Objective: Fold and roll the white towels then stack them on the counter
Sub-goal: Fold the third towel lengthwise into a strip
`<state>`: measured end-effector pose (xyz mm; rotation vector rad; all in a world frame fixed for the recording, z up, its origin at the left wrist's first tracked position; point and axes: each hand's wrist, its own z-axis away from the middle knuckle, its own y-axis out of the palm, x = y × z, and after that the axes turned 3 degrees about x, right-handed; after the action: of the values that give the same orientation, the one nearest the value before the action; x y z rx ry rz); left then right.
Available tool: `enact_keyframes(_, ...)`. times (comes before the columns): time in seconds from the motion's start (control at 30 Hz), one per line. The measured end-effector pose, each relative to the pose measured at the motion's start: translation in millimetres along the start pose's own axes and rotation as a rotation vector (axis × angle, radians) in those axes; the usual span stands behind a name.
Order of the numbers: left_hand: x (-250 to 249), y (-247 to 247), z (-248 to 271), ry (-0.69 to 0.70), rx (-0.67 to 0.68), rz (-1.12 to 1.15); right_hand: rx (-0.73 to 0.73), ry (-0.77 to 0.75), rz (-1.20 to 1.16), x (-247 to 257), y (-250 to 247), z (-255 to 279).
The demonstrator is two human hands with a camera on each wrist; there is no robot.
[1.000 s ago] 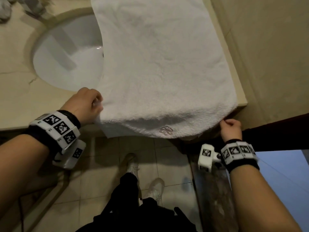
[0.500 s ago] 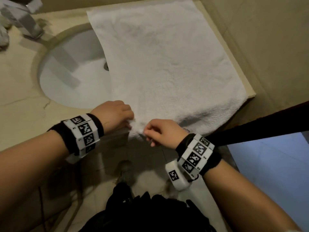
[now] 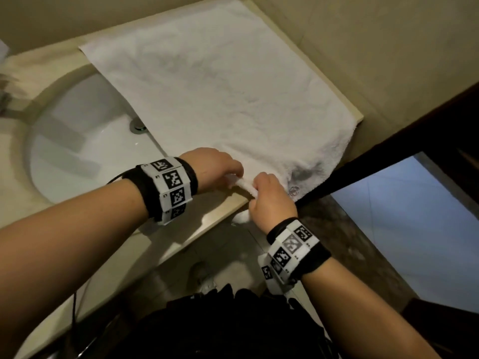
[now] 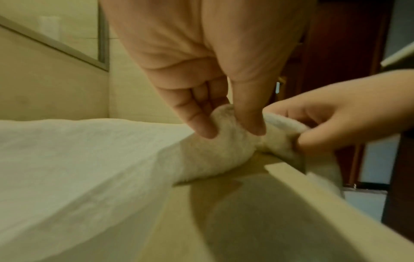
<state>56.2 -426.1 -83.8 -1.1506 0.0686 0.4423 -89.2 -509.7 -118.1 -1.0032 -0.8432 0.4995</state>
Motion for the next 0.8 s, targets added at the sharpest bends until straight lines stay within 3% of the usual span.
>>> enact_keyframes(0.13, 4.1, 4.5, 2.6, 0.069, -0.042, -0.057, -0.079, 0.075, -0.166, -35.5, -25.2, 11.9)
enact_keyframes(0.27, 12.4, 1.4, 5.0, 0.019, -0.073, 0.040, -0.221, 0.104, -0.221, -69.4, -50.0, 28.7)
enact_keyframes(0.47, 10.9, -4.5, 0.9, 0.001, -0.090, 0.068, -0.246, 0.004, -0.446, -84.5, -58.0, 40.0)
enact_keyframes(0.6, 9.4, -11.1, 0.9, 0.000, -0.114, 0.093, -0.085, -0.029, -0.273, -89.3, -60.1, 36.5)
enact_keyframes(0.8, 13.8, -12.3, -2.6, -0.040, -0.013, -0.049, -0.212, -0.033, -0.438, -104.9, -69.3, 51.0)
